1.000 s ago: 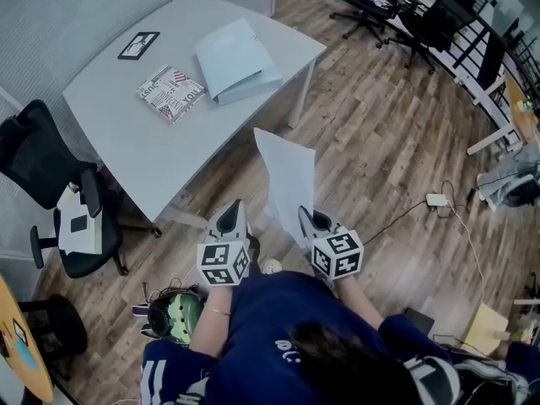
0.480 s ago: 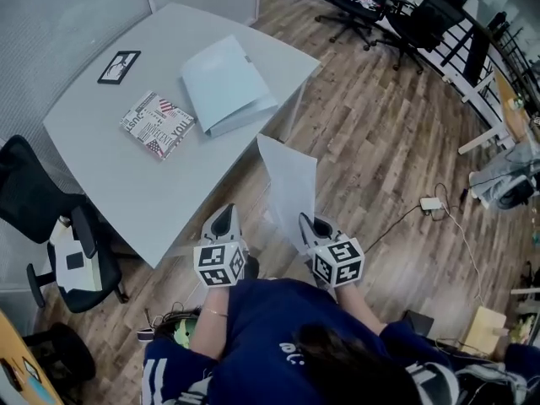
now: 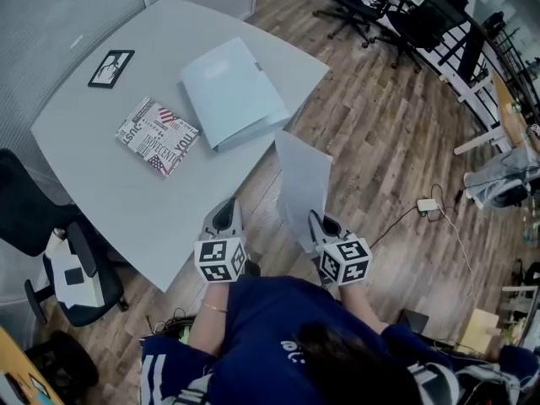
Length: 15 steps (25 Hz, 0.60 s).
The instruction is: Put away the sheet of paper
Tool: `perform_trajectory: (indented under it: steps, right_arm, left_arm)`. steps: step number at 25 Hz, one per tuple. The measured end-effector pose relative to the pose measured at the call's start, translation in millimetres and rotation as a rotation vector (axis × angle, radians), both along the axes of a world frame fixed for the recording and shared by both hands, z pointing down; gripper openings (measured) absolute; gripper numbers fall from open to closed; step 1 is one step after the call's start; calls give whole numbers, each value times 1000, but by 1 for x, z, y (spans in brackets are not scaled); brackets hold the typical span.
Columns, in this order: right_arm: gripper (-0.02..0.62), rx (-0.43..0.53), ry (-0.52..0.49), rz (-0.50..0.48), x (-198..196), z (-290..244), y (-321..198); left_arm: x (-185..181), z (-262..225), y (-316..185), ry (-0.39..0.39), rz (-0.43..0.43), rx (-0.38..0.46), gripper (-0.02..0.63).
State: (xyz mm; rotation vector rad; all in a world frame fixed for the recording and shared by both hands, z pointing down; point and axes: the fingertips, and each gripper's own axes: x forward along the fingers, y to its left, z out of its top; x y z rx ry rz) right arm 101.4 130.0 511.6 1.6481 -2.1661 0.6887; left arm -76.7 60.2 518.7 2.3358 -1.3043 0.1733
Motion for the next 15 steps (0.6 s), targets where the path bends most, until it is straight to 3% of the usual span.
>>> perform_trajectory:
  steps: [6,15]
  right_arm:
    - [8,-7,3,40,-9,4,-25]
    - [8,9,14,57,-9,0,-48]
  left_arm:
    - [-10,-3,-25,8,49,10,5]
    - [-20,-5,-42,17,18,16,5]
